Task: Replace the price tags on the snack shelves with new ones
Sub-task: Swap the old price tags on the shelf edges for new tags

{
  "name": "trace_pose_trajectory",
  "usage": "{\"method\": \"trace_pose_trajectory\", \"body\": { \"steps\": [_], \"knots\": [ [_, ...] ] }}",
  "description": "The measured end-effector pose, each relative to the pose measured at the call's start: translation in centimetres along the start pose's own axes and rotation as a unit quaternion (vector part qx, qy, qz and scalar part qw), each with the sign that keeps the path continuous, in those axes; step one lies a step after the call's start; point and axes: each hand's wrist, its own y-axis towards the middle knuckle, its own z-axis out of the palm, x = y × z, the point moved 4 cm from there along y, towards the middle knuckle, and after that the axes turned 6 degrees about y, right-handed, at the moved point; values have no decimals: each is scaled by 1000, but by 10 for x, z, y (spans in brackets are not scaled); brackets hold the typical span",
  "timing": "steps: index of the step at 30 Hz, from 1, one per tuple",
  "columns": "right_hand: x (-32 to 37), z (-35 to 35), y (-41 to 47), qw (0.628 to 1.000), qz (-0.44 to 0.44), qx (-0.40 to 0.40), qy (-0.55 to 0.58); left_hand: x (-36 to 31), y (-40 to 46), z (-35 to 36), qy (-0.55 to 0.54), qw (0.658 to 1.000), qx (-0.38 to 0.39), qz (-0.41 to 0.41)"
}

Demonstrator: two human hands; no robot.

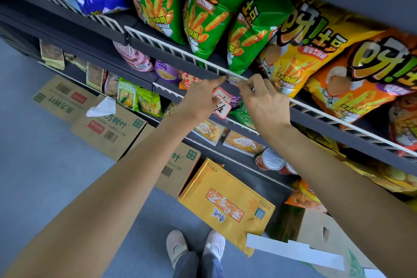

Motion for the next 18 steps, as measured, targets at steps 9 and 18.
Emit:
{"method": "trace_pose_trajectory", "body": {
  "steps": [9,18],
  "knots": [
    [-7,-8,-2,998,-12,64,6,-11,1,-4,-4,1000,-1,-12],
    [-20,-7,-3,994,-32,100,34,-8,-3,-6,-71,994,-69,-44]
  ]
}}
